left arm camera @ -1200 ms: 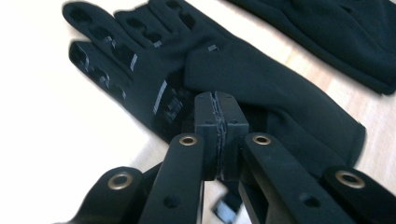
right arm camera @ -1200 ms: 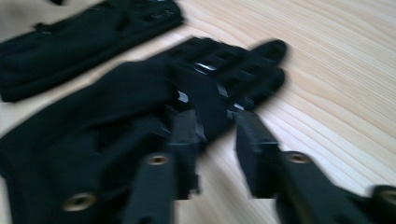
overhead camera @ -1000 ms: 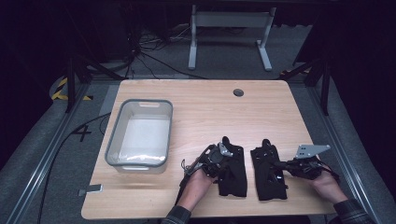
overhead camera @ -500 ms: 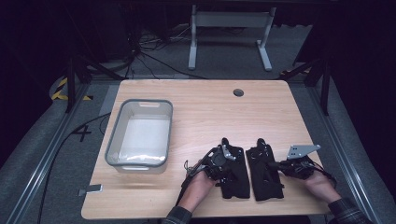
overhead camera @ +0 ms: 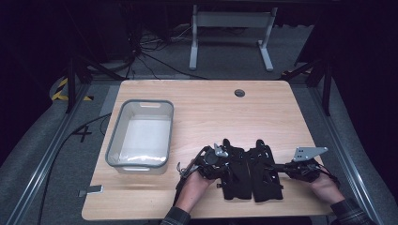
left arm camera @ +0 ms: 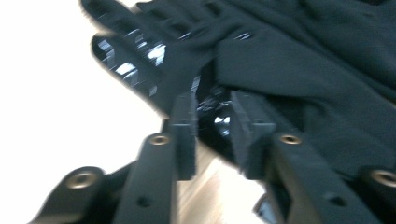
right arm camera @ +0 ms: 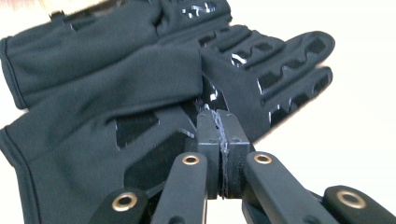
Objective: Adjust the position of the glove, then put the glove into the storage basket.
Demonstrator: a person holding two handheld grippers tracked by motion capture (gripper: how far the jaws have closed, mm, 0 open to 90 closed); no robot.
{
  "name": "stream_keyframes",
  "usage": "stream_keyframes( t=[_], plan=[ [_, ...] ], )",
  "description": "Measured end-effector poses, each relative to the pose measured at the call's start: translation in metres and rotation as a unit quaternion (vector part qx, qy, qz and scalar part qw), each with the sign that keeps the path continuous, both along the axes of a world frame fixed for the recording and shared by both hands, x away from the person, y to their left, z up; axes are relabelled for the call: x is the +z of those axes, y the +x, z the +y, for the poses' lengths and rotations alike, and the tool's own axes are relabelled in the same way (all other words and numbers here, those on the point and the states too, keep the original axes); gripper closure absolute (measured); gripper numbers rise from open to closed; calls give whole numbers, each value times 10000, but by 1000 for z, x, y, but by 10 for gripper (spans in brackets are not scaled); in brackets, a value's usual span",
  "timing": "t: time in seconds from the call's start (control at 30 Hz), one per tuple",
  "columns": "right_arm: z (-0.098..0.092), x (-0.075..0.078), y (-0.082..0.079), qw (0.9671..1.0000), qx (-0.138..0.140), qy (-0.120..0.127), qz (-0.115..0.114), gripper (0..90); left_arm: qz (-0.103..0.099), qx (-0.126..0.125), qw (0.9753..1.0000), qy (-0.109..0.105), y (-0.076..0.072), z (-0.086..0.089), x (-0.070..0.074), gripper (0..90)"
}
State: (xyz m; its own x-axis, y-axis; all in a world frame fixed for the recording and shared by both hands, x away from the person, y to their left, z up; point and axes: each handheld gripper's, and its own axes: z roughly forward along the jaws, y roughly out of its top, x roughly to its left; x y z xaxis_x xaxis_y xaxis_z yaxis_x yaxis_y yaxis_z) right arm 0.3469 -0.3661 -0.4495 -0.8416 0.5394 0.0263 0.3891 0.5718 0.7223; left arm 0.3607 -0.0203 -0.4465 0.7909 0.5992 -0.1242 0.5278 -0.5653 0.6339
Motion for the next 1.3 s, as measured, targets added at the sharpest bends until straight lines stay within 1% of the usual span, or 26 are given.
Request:
stream_keyframes(
  t=[0.03,0.07,0.13,0.17,0.27,0.33,0.4,0.43,0.53,0.6,0.67,0.73,0.83,0.97,1.07,1.1,1.23,1.3],
  plan=[
    [-2,-1,-1,10000,-2,-11,11,897,9,32,10000,-11,1,1,-1,624],
    [-2,-1,-1,10000,-2,-10,24,897,24,92,9999,-69,3,1,-1,609],
    [-2,-2,-1,9999,5,-100,22,898,18,165,9998,-104,5,1,-2,571],
    [-2,-2,-1,9999,5,-100,22,898,19,192,9998,-95,6,0,-4,571],
    [-1,-4,-1,9999,20,-165,12,898,54,181,9998,26,8,-4,-8,568],
    [-1,-4,-1,9999,25,-168,9,898,38,173,9998,35,8,-6,-9,578],
    [-1,-4,-1,9998,39,-178,1,898,28,143,9999,69,6,-8,-9,603],
    [-1,-5,-1,9998,42,-177,2,898,-12,160,9999,58,6,-9,-9,627],
    [-2,-5,0,9998,45,-172,7,898,23,128,9999,99,4,-11,-8,703],
    [-1,-5,-1,9998,47,-180,-2,898,87,118,9999,66,4,-12,-8,769],
    [-1,-5,-1,9998,45,-182,4,899,104,104,9999,63,4,-13,-7,815],
    [-1,-5,0,9998,39,-179,14,899,77,118,9999,61,4,-13,-6,853],
    [-1,-5,-1,9998,26,-182,10,899,127,185,9997,-52,4,-11,-5,867],
    [0,-5,-1,9998,9,-197,-3,899,147,319,9989,-301,4,-4,1,875],
    [1,-5,-2,9998,-7,-189,-1,899,235,341,9980,-484,4,0,2,875],
    [2,-5,-2,9998,-1,-198,-8,899,235,341,9980,-484,4,0,2,875],
    [4,-5,-2,9998,6,-186,-7,899,284,342,9969,-642,4,1,4,875],
    [4,-5,-2,9998,5,-185,-4,899,245,361,9967,-685,2,3,7,875]
  ],
)
